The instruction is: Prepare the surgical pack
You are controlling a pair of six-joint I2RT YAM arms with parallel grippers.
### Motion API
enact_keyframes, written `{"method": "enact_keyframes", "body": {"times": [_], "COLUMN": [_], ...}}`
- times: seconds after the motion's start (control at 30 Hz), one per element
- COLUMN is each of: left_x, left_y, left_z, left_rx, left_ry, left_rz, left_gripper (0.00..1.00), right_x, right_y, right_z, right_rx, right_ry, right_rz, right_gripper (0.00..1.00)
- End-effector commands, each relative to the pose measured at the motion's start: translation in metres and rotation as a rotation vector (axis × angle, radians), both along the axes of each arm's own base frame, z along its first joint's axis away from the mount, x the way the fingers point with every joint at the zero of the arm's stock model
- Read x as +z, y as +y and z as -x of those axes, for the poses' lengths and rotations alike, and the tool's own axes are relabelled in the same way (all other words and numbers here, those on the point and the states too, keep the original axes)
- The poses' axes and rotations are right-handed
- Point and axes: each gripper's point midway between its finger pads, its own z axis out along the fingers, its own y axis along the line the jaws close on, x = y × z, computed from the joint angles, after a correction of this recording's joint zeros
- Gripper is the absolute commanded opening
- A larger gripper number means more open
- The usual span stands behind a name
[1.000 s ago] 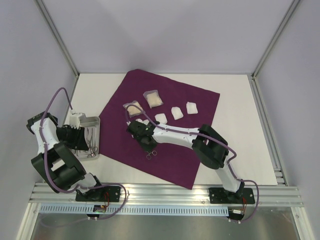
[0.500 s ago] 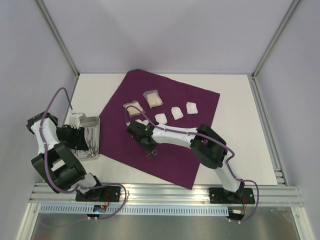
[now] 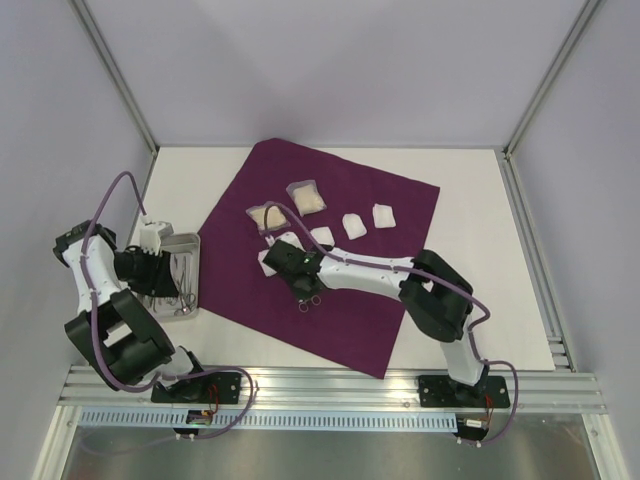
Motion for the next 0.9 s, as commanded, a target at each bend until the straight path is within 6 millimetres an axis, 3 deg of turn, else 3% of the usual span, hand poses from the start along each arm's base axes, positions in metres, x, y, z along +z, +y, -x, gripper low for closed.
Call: {"method": "enact_keyframes", "body": {"times": [0.0, 0.2, 0.33, 0.53, 0.67, 0.87], "left_x": [0.024, 0.041, 0.071, 0.090, 0.088, 0.077], "left_y": [-0.020, -0.042, -0.080, -0.146, -0.181, -0.198], "left_z": [-0.001, -0.003, -0.012, -0.015, -0.020, -0.028], "left_rx": [-0.047, -0.119, -0.224, -0.395, -0.455, -0.489], "left_ry": [-0.046, -0.056, -0.130, -0.123, -0.094, -0.105], "left_rz": [0.049, 0.091, 0.194, 0.304, 0.344, 0.334], "left_gripper": [0.46, 0.47, 0.52, 0.57, 0.57, 0.57], "right_x": [0.062, 0.107, 0.143, 0.174, 0.187, 0.197], "right_y": [0.012, 0.004, 0.011, 0.039, 0.055, 0.068], "right_z": [-0.027, -0.040, -0.052, -0.053, -0.047, -0.040], "right_rx": [-0.101, -0.201, -0.286, -0.352, -0.366, -0.358], "right_ry": [-0.168, -0.279, -0.348, -0.357, -0.359, -0.341], "right_rz": [-0.169, -0.260, -0.378, -0.554, -0.635, -0.705], "right_gripper": [0.00, 0.00, 0.00, 0.01, 0.01, 0.01]}}
